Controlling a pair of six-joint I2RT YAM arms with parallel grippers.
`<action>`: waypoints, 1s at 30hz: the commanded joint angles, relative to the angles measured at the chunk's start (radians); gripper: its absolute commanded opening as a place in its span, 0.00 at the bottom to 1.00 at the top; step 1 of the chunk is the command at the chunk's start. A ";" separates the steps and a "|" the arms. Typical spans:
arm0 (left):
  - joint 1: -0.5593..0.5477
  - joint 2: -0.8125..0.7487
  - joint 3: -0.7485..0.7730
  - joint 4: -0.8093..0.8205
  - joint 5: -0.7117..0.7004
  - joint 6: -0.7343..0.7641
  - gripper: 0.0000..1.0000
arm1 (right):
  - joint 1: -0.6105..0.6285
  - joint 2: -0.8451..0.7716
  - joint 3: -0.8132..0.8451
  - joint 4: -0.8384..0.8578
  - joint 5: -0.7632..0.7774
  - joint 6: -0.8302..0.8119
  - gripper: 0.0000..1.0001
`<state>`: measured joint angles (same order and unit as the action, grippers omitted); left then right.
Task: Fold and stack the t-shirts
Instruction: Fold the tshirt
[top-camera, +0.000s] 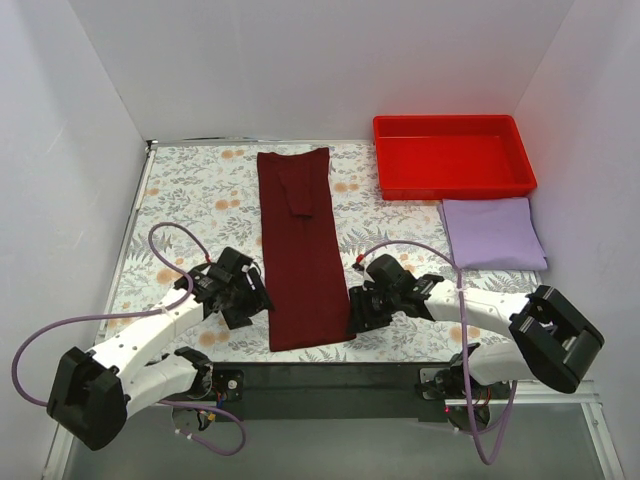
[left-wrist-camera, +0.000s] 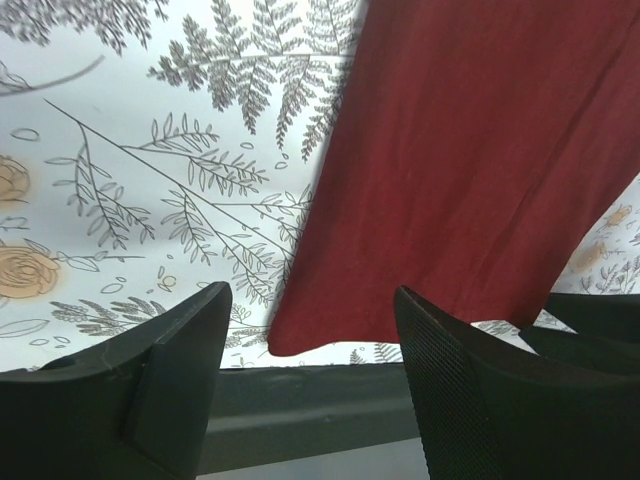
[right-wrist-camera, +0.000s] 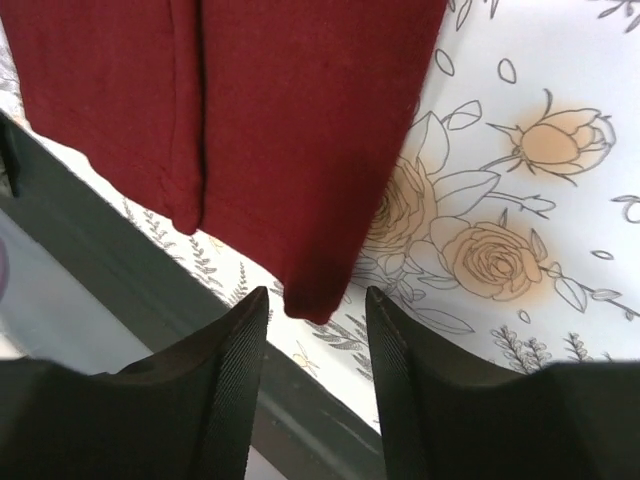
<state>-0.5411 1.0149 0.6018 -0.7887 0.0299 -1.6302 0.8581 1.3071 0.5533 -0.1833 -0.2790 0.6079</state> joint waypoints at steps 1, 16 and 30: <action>-0.020 0.002 -0.022 0.017 0.041 -0.039 0.64 | -0.031 0.027 -0.038 0.064 -0.017 0.018 0.50; -0.074 0.005 -0.085 0.028 0.077 -0.083 0.60 | -0.099 0.092 -0.130 0.078 -0.131 0.026 0.36; -0.137 0.063 -0.085 0.026 0.061 -0.117 0.53 | -0.099 0.077 -0.128 0.050 -0.117 0.021 0.01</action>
<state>-0.6621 1.0664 0.5186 -0.7624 0.0902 -1.7275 0.7540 1.3697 0.4614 -0.0299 -0.4477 0.6586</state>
